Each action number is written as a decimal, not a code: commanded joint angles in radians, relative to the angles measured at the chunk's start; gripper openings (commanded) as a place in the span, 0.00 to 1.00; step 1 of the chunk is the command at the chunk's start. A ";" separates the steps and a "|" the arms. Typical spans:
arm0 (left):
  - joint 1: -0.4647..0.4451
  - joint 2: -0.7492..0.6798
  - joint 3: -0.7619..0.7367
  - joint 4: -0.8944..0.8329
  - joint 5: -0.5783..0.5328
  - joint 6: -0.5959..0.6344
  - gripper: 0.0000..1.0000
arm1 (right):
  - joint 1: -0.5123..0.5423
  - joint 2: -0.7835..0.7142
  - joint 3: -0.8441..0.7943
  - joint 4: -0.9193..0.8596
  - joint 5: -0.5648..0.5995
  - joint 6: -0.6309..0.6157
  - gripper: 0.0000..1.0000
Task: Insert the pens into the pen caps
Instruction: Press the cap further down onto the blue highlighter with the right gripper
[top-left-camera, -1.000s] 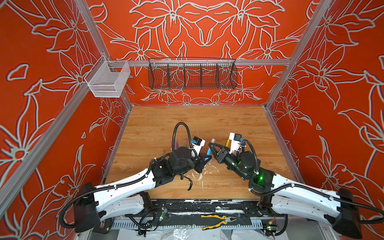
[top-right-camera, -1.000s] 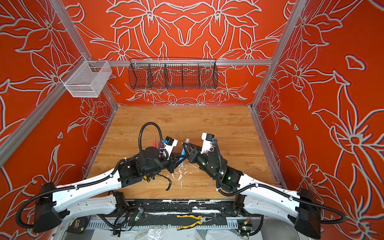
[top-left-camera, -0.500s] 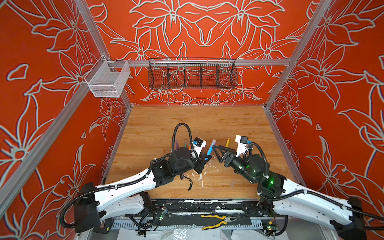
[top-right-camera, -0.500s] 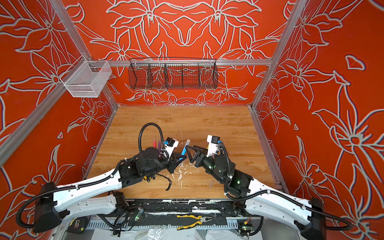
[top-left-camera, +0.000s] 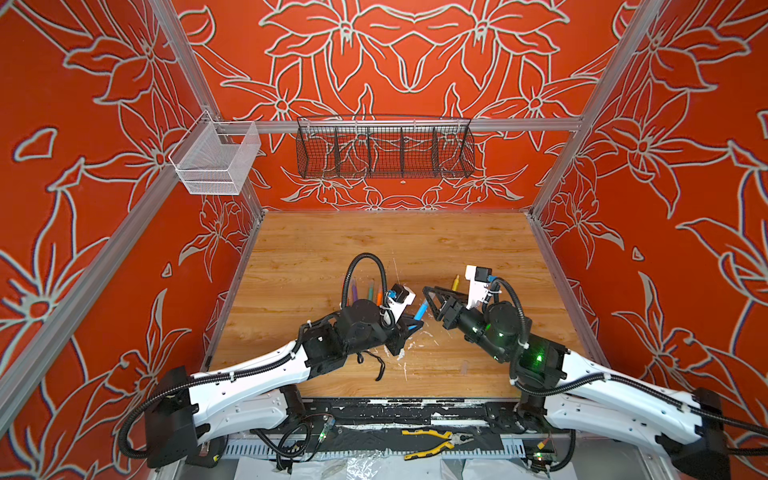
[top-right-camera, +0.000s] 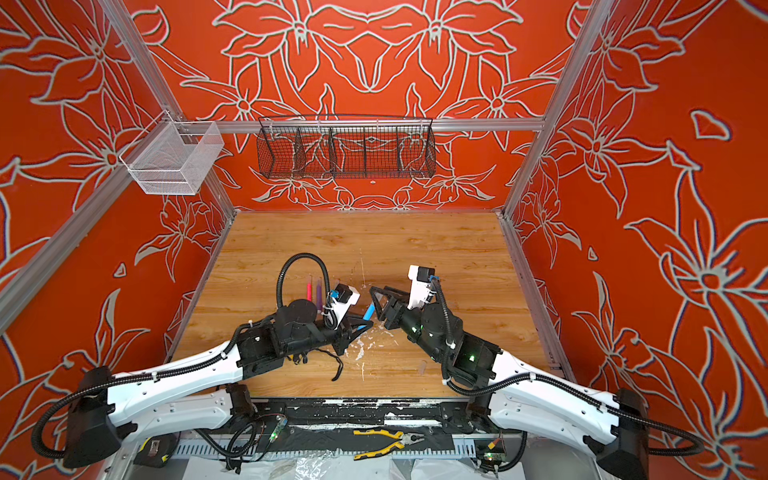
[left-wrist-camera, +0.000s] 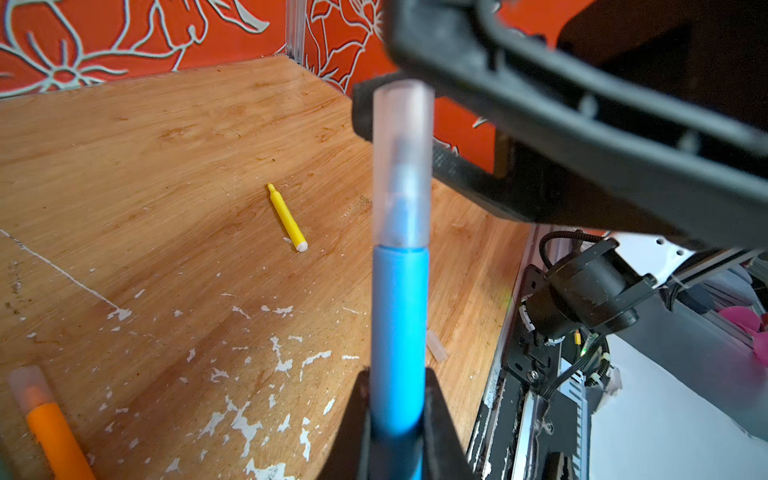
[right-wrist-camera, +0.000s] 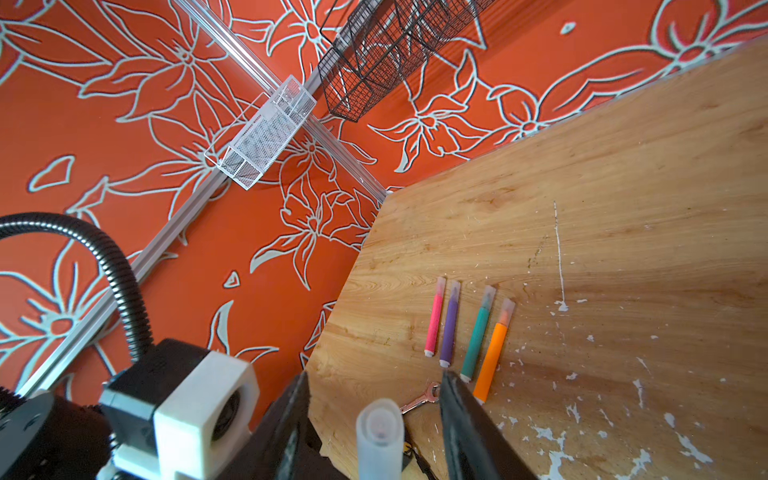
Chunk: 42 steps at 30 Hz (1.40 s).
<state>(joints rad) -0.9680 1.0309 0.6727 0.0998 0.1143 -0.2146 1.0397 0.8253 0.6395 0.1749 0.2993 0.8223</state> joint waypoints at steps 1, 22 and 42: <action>0.000 -0.006 0.001 0.044 0.024 0.027 0.00 | -0.001 0.020 0.041 -0.003 0.012 -0.003 0.45; 0.006 0.068 0.132 0.033 -0.103 0.043 0.00 | 0.003 0.119 0.024 0.033 -0.076 0.018 0.01; 0.114 0.229 0.449 0.110 -0.184 0.111 0.00 | 0.037 0.108 -0.121 0.155 -0.117 0.080 0.00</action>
<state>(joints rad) -0.9195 1.2438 1.0004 -0.1490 0.0399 -0.0738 0.9985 0.9184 0.5827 0.4297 0.4301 0.8482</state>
